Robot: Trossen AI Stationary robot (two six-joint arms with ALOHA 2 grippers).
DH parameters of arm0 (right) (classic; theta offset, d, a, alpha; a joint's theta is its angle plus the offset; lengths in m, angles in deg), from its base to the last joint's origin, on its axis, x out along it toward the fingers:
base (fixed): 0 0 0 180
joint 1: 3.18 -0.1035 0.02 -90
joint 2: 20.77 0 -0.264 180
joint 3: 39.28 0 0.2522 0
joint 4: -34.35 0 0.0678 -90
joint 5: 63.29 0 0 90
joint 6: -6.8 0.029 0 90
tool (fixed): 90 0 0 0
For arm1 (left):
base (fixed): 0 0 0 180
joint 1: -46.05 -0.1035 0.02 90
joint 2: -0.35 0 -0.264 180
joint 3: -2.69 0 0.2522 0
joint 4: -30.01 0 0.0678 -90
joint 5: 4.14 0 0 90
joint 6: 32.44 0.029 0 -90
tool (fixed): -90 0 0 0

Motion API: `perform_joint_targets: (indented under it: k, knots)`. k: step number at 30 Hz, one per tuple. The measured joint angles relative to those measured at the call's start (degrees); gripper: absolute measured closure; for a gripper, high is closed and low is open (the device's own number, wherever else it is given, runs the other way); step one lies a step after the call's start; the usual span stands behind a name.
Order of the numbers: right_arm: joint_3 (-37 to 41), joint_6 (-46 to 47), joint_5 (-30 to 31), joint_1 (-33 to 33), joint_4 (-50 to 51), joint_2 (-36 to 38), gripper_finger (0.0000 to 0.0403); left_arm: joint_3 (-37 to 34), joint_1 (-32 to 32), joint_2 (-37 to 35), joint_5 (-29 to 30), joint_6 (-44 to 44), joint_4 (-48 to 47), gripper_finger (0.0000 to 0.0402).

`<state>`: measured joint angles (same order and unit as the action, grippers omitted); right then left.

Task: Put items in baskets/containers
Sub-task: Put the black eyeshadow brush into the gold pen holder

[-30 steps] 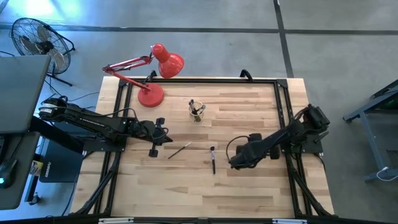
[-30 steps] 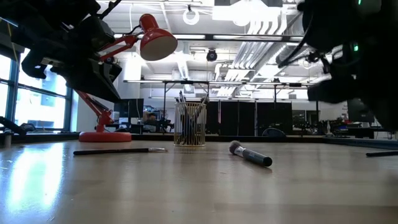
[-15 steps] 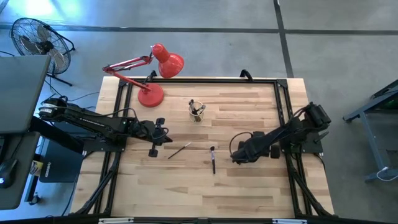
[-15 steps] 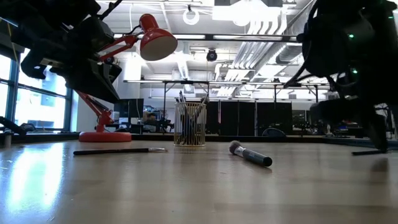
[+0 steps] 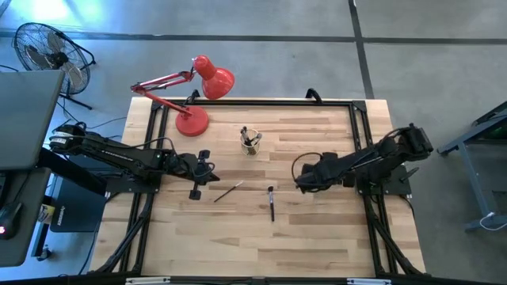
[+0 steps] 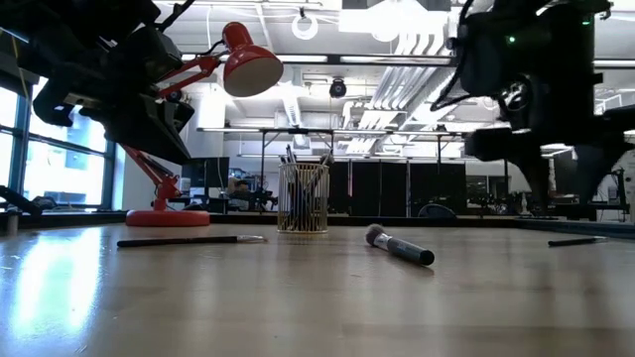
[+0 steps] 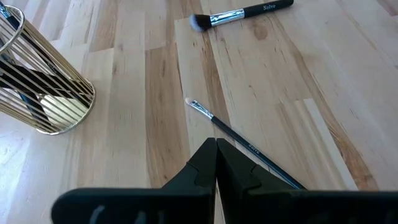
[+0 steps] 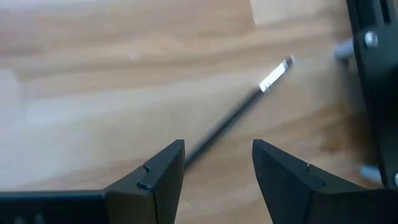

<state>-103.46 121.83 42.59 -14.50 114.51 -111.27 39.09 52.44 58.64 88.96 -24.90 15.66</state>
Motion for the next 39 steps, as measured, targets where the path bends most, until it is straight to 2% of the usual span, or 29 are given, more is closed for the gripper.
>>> perform_joint_targets:
  k: [2, 6, 10, 14, 17, 19, 23, 28, 31, 34, 36, 39]
  knots:
    - [0.0, -2.9, 1.5, 0.8, -0.2, 1.0, 0.0217, 0.0, 0.0, 0.0, 0.0, 0.1, 0.0, 0.0401]
    - [0.0, -7.8, -0.9, 1.3, 0.1, 2.6, 0.0223, 0.0, 0.0, 0.0, 0.0, 0.1, 0.0, 0.0401]
    - [-0.1, -0.4, -3.1, 0.1, 7.5, 3.3, 0.0233, 0.0, 0.0, 0.0, 0.0, 0.1, 0.0, 0.0401]
    - [-0.1, 5.5, -8.6, -0.6, 14.6, 3.3, 0.0240, 0.0, 0.0, 0.0, 0.0, -0.3, 0.0, 0.0401]
    - [-0.1, 6.9, -9.9, -0.7, 16.8, 3.3, 0.0242, 0.0, 0.0, 0.0, 0.0, -0.3, 0.0, 0.0401]
    - [-0.1, 5.1, -8.5, -0.7, 16.1, 3.3, 0.0240, 0.0, 0.0, 0.0, 0.1, -0.3, 0.0, 0.0401]
    - [-0.1, -5.4, -3.6, -1.7, 10.0, 3.3, 0.0236, 0.0, 0.0, 0.0, 0.1, -0.3, 0.0, 0.0401]
    - [-0.1, -27.7, -3.2, -3.5, 0.1, 3.3, 0.0244, 0.0, 0.0, 0.0, 0.1, -0.3, 0.0, 0.0401]
    - [-0.1, -40.7, -8.1, -4.6, -5.8, 3.3, 0.0257, 0.0, 0.0, 0.0, 0.1, -0.3, 0.0, 0.0401]
    - [-0.1, -49.4, -15.1, -5.7, -11.0, 3.3, 0.0273, 0.0, 0.0, 0.0, 0.1, -0.3, 0.0, 0.0401]
    - [-0.1, -53.3, -21.3, -6.5, -14.1, 3.3, 0.0284, 0.0, 0.0, 0.0, 0.1, -0.3, 0.0, 0.0401]
    - [-0.1, -53.2, -29.2, -8.2, -15.5, 3.3, 0.0303, 0.0, 0.0, 0.0, 0.1, -0.3, 0.0, 0.0401]
